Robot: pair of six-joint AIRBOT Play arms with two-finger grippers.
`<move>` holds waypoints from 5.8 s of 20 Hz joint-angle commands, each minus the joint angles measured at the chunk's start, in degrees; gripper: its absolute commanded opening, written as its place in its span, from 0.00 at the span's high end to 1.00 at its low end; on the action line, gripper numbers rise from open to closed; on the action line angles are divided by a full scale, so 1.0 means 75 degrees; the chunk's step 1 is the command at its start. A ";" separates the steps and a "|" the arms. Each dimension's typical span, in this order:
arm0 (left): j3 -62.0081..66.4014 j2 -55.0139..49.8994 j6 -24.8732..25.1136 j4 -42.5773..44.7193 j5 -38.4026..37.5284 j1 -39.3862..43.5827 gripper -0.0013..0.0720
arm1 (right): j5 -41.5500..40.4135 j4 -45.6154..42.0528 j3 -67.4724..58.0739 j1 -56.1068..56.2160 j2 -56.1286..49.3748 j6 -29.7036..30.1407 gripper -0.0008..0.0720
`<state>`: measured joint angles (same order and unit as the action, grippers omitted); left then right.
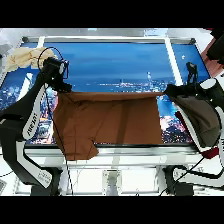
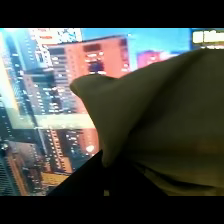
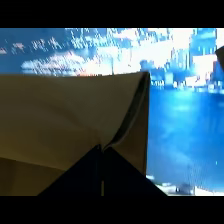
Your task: Fold the shirts.
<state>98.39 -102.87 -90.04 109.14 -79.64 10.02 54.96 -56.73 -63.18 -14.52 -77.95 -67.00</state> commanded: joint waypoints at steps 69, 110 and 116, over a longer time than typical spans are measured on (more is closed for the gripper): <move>-1.0832 0.8510 -0.5415 -0.4852 0.1040 -0.0006 0.19 | 0.1891 0.1276 0.1708 -0.2288 0.2786 0.0542 0.54; -1.0993 0.8510 -0.4010 -0.6359 0.3328 -0.0003 0.97 | 0.1856 0.2078 0.7090 -0.2288 0.2786 -0.1539 0.56; -1.0993 0.8510 -0.3815 -0.6362 0.3299 -0.0003 0.97 | 0.1154 0.2879 0.7315 -0.2288 0.2786 -0.1539 0.56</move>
<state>15.97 -39.03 -119.70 61.60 -54.85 10.02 67.20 -38.37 -9.47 -31.66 -57.01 -78.17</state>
